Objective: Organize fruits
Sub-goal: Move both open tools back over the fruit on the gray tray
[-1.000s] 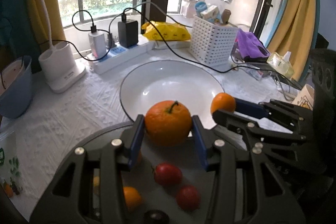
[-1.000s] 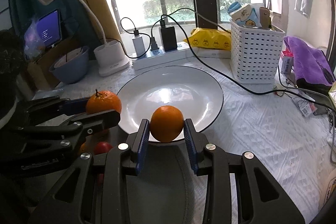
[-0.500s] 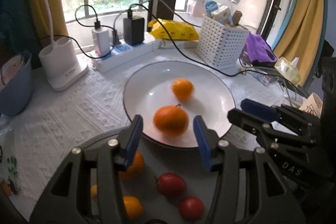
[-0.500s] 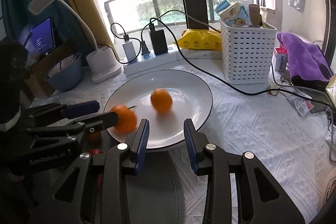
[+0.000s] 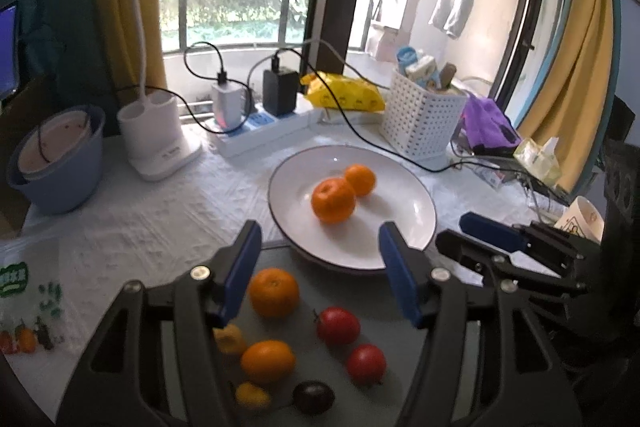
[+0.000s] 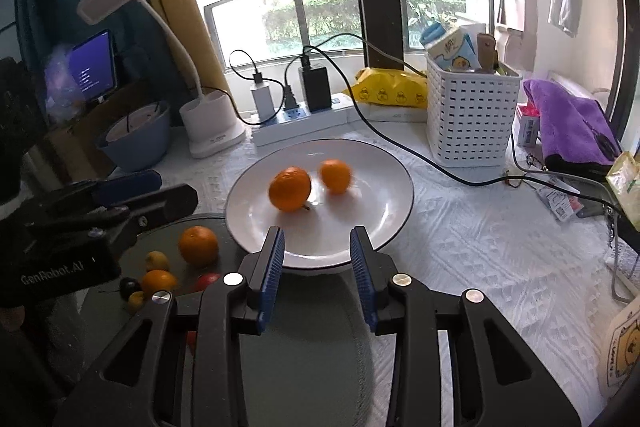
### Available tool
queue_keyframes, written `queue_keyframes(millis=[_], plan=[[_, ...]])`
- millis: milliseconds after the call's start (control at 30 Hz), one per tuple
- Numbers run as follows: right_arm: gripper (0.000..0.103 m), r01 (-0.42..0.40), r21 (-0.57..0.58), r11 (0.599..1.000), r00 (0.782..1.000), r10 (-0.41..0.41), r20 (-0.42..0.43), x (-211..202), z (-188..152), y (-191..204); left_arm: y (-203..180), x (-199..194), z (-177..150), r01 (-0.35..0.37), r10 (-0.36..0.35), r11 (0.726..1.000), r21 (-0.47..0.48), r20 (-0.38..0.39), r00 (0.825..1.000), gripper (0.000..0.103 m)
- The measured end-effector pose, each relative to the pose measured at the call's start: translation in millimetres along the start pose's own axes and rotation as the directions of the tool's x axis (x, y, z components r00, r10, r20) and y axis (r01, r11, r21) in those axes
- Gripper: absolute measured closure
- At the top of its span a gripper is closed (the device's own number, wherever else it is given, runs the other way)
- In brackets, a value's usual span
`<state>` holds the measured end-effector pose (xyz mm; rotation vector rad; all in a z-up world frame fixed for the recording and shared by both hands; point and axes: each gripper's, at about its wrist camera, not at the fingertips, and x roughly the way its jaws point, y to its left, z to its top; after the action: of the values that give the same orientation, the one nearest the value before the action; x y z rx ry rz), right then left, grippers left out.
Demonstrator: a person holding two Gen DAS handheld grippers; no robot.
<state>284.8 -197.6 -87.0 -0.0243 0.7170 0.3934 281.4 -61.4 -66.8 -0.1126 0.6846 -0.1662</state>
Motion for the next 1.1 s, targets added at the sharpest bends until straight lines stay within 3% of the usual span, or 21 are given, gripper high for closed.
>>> queue_keyframes(millis=[133,667,1100], plan=[[0.067,-0.002,-0.016,1.000,1.000,0.002,0.010,-10,-2,13,7,-17,-5,0.002,-0.002,1.000,-0.018,0.024,1.000,0.034],[0.067,-0.010,-0.086,0.996,1.000,0.012,0.025,-37,-14,65,41,-78,-34,-0.037,0.043,0.997,-0.071,0.093,0.995,0.034],[0.067,-0.028,-0.119,0.992,0.999,0.025,-0.021,-36,-34,90,69,-92,-73,-0.076,0.083,0.989,-0.129,0.056,0.995,0.034]])
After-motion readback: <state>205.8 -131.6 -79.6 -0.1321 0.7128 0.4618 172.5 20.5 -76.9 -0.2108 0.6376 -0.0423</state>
